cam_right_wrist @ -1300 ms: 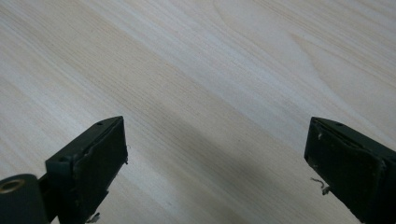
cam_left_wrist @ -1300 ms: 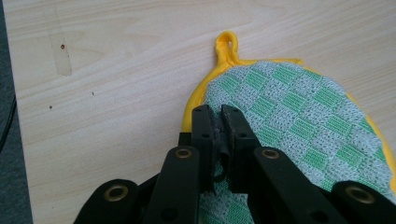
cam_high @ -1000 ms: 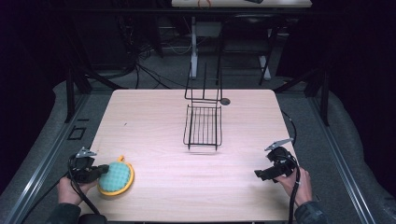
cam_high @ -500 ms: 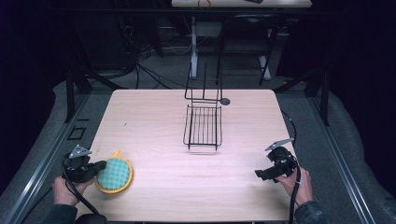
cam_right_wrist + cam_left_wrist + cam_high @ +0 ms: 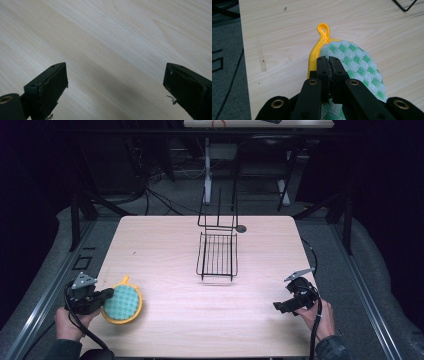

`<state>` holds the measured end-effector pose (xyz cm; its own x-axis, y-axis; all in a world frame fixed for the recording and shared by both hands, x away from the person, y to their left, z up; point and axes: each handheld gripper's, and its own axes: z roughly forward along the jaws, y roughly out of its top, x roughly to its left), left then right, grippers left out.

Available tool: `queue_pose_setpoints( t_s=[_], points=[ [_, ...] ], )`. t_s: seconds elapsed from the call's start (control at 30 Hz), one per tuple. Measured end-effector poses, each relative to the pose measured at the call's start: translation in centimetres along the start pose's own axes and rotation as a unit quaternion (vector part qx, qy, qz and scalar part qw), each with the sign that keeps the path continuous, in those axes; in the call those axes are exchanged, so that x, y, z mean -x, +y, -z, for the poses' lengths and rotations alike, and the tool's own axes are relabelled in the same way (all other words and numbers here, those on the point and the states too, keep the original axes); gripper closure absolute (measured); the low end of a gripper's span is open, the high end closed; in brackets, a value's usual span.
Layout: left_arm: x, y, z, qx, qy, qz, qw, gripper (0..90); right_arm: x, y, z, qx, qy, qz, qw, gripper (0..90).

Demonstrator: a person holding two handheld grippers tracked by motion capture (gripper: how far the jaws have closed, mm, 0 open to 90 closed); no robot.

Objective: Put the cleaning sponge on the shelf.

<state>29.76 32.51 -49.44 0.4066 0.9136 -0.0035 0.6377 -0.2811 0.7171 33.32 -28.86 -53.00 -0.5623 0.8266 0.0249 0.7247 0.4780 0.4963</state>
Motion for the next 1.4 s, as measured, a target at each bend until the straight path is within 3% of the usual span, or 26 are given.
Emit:
queue_pose_setpoints(
  t_s=[0.77,1.4],
  points=[
    [1.7,2.2,0.4,0.034,-0.016,-0.015,0.9992,87.4,-0.2,0.1,0.0,-0.005,0.001,-0.001,1.0,5.1],
    [2.9,4.3,-0.4,0.044,-0.033,-0.032,0.998,87.5,-0.2,0.1,-0.2,0.0,0.002,0.002,1.0,5.6]
  ],
)
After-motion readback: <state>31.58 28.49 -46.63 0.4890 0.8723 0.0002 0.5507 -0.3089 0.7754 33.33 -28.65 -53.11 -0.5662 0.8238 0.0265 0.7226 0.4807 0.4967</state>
